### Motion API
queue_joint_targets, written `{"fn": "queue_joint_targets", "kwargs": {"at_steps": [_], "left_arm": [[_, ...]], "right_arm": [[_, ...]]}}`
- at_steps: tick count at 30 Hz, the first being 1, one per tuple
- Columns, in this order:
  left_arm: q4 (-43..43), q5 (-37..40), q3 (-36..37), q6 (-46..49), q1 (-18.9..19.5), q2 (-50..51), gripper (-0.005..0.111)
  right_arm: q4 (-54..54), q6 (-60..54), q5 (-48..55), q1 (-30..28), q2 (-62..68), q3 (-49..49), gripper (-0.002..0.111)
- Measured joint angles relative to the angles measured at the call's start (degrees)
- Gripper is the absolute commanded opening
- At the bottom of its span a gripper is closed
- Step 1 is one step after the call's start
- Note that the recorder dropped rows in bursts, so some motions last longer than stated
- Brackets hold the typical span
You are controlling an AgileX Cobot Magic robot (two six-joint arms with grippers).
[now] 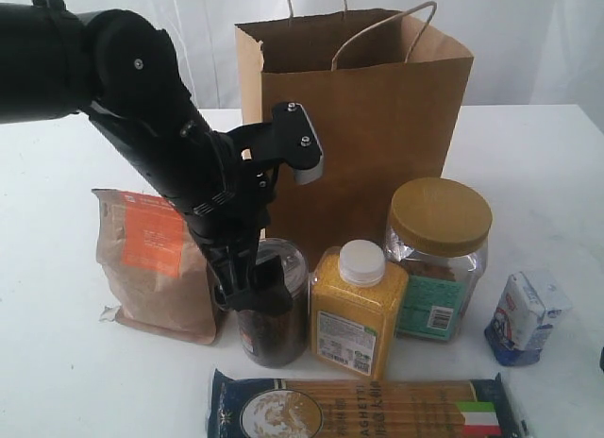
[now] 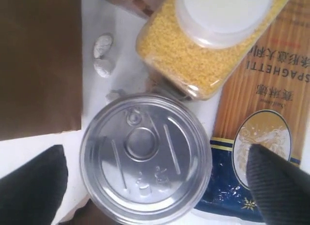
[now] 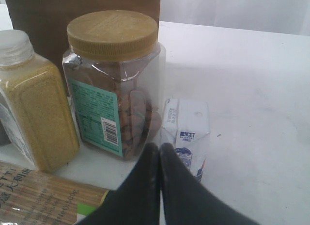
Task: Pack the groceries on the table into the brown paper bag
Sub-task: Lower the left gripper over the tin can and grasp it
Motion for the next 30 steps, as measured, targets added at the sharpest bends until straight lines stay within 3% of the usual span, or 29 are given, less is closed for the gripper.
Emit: {"fn": "queue_joint_targets", "kwargs": {"at_steps": [14,17,22,25,26,28,30], "left_arm": [[-0.02,0.24,0.0,0.0,-0.03,3.93,0.099],[-0.02,0.24,0.0,0.0,-0.03,4.49,0.094],[-0.02,-2.54,0.0,-0.35,-0.03,4.71,0.069],[-0.02,-3.51,0.0,-1.15,-0.03,4.71,0.041],[-0.16,-3.51,0.0,-1.29,-0.03,4.71,0.018],[-1.15,-2.77,0.0,-1.52,-0.03,4.71,0.0],[-1.5,-0.66,-0.22,-1.52,-0.03,4.71,0.0]], "right_arm": [[0.0,0.0,0.0,0.0,0.0,0.0,0.0],[0.0,0.0,0.0,0.0,0.0,0.0,0.0],[0.0,0.0,0.0,0.0,0.0,0.0,0.0],[0.0,0.0,0.0,0.0,0.0,0.0,0.0],[0.0,0.0,0.0,0.0,0.0,0.0,0.0],[0.0,0.0,0.0,0.0,0.0,0.0,0.0],[0.0,0.0,0.0,0.0,0.0,0.0,0.0]]}}
